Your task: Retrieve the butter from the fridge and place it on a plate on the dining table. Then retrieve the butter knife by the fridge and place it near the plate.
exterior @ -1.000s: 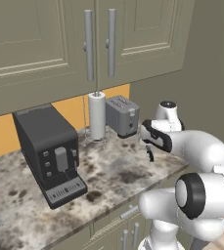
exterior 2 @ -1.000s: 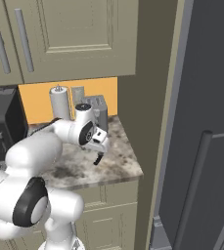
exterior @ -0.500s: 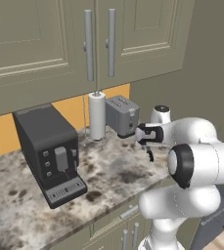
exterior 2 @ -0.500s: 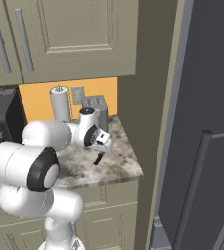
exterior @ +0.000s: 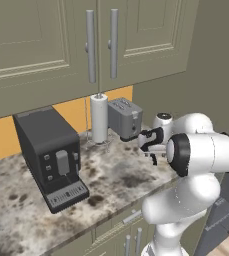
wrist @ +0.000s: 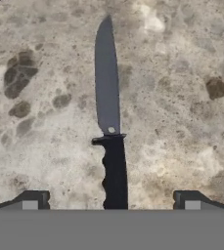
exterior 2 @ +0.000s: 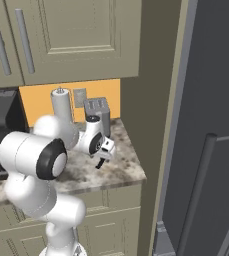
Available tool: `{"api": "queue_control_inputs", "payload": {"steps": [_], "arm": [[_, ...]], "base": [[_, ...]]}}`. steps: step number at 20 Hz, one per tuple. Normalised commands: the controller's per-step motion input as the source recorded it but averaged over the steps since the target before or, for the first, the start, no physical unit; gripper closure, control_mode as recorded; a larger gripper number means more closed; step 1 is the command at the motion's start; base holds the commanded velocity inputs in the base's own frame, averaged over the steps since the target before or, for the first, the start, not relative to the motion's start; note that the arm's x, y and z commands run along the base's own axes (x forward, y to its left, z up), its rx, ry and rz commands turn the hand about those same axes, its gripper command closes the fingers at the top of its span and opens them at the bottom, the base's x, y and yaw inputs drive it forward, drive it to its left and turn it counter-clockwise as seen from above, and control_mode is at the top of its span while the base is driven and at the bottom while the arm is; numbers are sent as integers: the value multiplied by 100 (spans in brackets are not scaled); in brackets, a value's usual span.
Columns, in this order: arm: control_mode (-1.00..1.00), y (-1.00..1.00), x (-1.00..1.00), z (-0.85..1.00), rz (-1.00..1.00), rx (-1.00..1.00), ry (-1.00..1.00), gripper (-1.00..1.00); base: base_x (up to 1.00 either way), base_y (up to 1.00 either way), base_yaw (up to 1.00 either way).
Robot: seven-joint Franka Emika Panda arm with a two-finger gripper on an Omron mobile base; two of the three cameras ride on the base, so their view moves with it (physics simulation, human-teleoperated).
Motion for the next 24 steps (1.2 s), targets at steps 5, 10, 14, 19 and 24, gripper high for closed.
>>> {"api": "queue_control_inputs", "payload": {"steps": [5,10,14,19,24], "arm": [[-100,0,0,-33,0,0,0,-100],[-100,0,3,-32,0,0,1,-100],[-100,0,8,-30,0,0,0,-100],[-100,0,0,-6,0,0,0,-100],[-100,0,0,-10,0,1,0,100]], "base": [[0,0,0],[0,0,0],[0,0,0],[0,0,0],[0,0,0]]}}
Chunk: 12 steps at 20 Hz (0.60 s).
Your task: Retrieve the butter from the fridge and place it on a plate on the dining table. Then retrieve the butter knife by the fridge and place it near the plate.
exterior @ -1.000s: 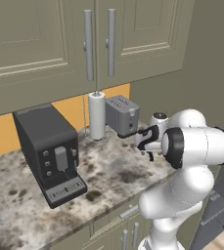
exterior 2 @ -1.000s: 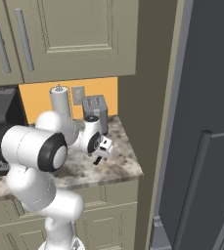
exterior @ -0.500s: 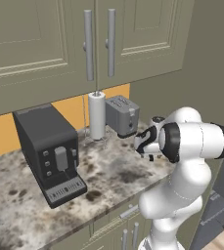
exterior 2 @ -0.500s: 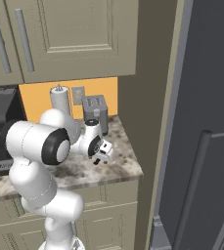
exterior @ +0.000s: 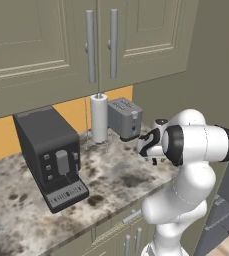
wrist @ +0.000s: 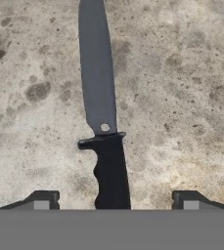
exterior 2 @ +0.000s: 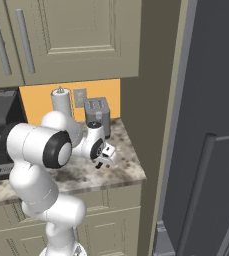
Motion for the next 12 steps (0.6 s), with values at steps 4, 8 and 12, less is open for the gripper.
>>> {"api": "queue_control_inputs", "payload": {"steps": [4,8,12], "arm": [[-100,0,0,-9,0,0,0,100],[-100,0,1,-11,0,0,0,100],[-100,0,3,-16,0,0,0,100]], "base": [[0,0,0],[0,0,0],[0,0,0]]}}
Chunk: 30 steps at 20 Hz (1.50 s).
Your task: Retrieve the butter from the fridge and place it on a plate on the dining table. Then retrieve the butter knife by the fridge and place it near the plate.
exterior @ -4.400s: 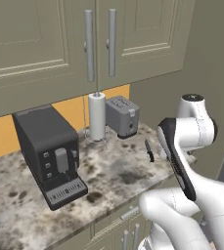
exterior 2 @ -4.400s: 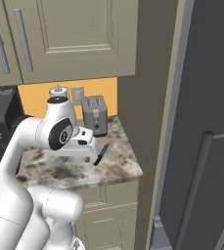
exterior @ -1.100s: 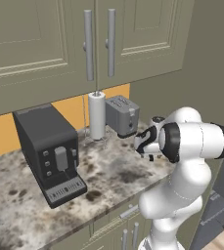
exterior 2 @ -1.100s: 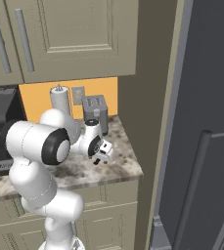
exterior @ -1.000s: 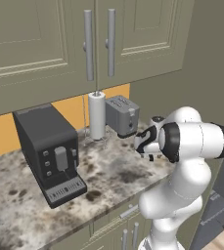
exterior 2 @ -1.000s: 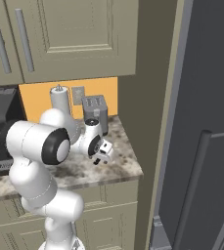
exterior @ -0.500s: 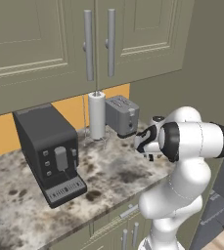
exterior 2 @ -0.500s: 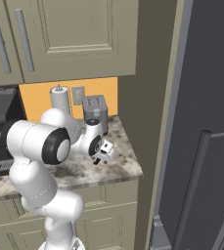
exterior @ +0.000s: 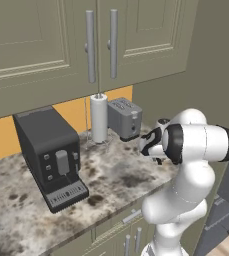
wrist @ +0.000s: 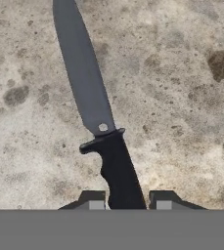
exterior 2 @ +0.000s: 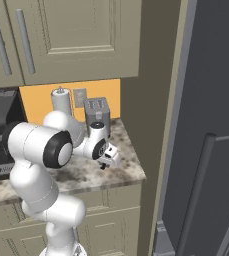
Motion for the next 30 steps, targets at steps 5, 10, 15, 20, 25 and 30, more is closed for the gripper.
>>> {"api": "queue_control_inputs", "payload": {"steps": [5,10,15,20,25,30], "arm": [[-100,1,11,-7,0,0,0,100],[-100,0,0,23,1,-3,-2,100],[-100,6,-21,53,0,-6,0,100],[-100,10,-48,37,0,0,3,100],[-100,4,-67,66,0,0,7,100],[-100,0,-84,69,0,0,4,100]], "base": [[0,0,0],[0,0,0],[0,0,0],[0,0,0],[0,0,0],[0,0,0]]}}
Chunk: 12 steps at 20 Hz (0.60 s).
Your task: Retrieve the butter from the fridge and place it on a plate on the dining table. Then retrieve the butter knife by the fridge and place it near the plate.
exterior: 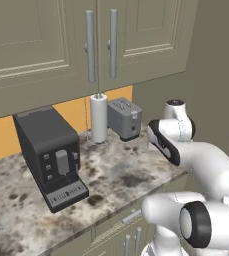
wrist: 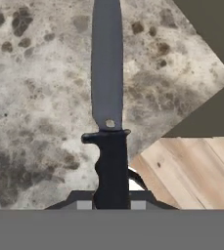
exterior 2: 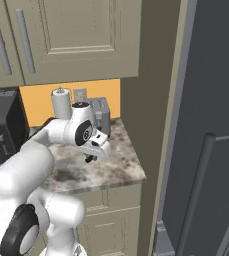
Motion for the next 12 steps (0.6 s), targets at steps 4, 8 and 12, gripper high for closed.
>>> {"api": "queue_control_inputs", "payload": {"steps": [4,8,12], "arm": [[-100,0,-83,13,0,3,0,100],[-100,17,-79,32,0,2,-5,100],[-100,43,-61,67,1,0,-2,100]], "base": [[0,0,0],[0,0,0],[0,0,0]]}}
